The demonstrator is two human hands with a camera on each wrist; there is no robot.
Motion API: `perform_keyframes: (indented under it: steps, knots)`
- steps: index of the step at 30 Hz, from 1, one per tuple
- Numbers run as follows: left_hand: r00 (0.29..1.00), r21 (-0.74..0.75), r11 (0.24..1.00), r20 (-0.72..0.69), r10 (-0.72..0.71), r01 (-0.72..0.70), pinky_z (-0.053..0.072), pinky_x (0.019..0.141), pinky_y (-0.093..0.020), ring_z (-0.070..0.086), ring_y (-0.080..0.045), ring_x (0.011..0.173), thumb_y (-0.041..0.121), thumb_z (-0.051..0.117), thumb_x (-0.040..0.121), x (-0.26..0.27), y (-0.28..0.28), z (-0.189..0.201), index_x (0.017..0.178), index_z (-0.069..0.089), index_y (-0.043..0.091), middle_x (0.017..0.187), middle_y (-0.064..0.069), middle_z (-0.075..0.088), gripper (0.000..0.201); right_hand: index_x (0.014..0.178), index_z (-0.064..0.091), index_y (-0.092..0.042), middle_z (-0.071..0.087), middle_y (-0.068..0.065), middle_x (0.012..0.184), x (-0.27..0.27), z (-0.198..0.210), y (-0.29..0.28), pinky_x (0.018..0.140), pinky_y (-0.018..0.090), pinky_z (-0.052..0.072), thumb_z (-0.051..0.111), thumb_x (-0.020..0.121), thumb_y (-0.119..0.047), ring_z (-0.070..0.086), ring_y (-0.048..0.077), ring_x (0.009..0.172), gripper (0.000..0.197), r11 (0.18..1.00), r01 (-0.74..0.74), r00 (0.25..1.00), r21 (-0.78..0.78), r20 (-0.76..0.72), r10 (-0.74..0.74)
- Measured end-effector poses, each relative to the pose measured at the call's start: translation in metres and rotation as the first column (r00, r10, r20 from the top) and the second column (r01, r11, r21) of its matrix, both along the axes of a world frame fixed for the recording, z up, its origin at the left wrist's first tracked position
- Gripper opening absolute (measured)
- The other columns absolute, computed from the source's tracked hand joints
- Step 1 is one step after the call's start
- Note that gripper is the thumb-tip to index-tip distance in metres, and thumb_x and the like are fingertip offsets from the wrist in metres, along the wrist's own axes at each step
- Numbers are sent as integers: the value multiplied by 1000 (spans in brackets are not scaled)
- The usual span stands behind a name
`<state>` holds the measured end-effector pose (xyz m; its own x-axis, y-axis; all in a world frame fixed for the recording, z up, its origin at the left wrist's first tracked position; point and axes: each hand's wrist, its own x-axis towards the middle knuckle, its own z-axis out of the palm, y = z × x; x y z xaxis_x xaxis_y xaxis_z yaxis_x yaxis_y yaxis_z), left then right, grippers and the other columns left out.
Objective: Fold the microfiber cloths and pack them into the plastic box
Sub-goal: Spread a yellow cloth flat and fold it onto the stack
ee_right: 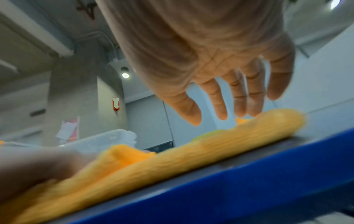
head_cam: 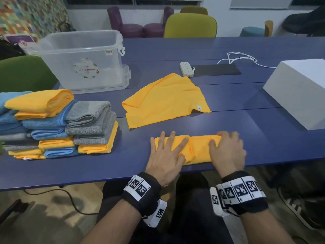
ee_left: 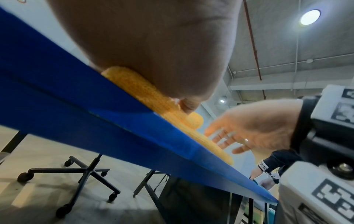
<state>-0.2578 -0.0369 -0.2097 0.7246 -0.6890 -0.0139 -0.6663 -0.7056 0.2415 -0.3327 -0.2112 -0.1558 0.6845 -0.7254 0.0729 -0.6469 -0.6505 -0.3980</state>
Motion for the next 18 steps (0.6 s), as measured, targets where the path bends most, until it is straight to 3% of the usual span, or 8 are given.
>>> perform_keyframes:
  steps: [2,4,8,11,13,15,18]
  knots:
    - [1000,17,1000,2,-1,1,-7,122,-65,-9,-35,157,48,15,105,0,-1,0,161,0,47,172,-2,0,58,131,50,-7,44,17,129,-7,-4,-15,92,54,43,55,98,-39,45,39,120,46,991,130,985,-13,-113,-131]
    - [1000,19,1000,-2,1,-1,-9,122,-65,-10,-34,157,50,14,106,0,-2,0,161,2,48,172,-1,-1,56,132,45,-3,43,19,131,-10,-9,-25,93,57,45,55,97,-45,44,41,123,55,983,174,968,63,-196,-158]
    - [999,4,999,-26,32,-32,-9,121,-66,-11,-32,158,65,5,105,-1,-5,-1,159,7,51,173,1,2,56,124,45,-1,56,21,121,-6,-12,-32,87,49,48,60,94,-46,56,43,112,56,964,173,968,202,-216,-129]
    - [999,40,998,18,40,-41,-6,121,-69,-9,-34,158,70,9,102,-2,-6,-2,160,8,50,172,0,5,62,104,54,-2,59,14,97,-4,-9,-38,70,38,42,62,93,-41,57,35,90,41,951,149,975,272,-203,-94]
    - [998,53,997,32,48,-50,-5,120,-69,-8,-34,158,72,13,100,-3,-6,-2,160,9,48,172,0,6,65,86,53,-4,57,13,85,-3,-4,-42,61,36,37,64,90,-33,53,30,77,31,930,101,992,352,-111,-66]
    - [998,58,997,40,53,-56,-3,120,-70,-7,-34,158,73,15,99,-3,-7,-1,160,10,48,172,0,7,66,85,53,0,55,14,82,0,2,-41,60,37,38,66,86,-27,53,30,75,30,902,17,997,432,66,-51]
    - [997,57,996,40,61,-63,-1,119,-71,-5,-34,158,73,19,98,-2,-8,0,159,12,49,171,0,10,66,85,54,1,53,17,76,9,18,-25,65,53,50,68,76,-34,54,29,73,39,834,-178,938,522,346,-17]
